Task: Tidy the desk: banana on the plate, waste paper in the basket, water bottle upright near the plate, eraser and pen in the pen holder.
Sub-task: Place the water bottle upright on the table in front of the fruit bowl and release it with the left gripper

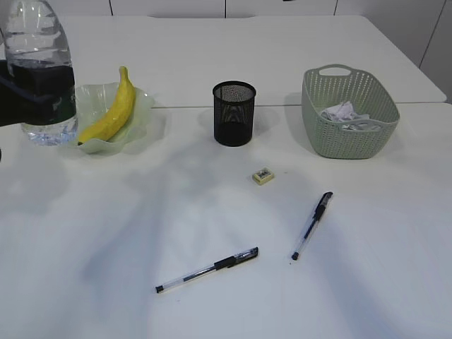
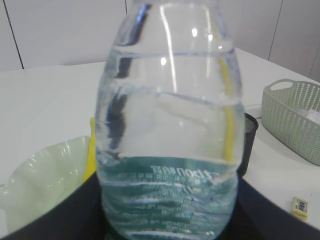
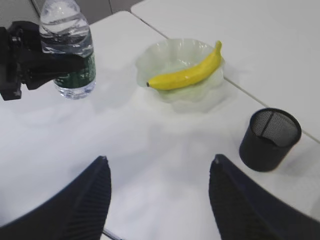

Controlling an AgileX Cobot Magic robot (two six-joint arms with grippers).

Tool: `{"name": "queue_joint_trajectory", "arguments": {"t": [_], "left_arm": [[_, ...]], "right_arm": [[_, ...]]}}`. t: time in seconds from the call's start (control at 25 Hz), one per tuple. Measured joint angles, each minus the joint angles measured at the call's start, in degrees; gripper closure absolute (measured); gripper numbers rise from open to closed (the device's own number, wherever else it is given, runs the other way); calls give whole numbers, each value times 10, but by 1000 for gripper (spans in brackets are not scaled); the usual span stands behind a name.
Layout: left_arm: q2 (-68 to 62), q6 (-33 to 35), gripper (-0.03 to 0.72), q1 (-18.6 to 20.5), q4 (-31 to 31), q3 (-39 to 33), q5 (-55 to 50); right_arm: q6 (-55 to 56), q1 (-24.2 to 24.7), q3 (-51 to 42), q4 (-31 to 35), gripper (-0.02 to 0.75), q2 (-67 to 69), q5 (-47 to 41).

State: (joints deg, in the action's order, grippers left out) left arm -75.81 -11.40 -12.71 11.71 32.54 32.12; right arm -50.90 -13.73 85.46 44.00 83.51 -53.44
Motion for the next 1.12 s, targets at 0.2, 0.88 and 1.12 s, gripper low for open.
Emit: {"name": "queue_joint_trajectory", "arguments": {"t": [0.2, 0.88, 1.12], "left_arm": [[-37, 7, 306, 1, -18, 0, 15], [-122, 27, 307, 29, -56, 0, 93], [-166, 27, 307, 48, -61, 0, 164]], "right_arm": [[102, 0, 0, -110, 278, 0, 1], [385, 0, -46, -401, 321, 0, -13], [401, 0, -84, -404, 322, 0, -10]]}}
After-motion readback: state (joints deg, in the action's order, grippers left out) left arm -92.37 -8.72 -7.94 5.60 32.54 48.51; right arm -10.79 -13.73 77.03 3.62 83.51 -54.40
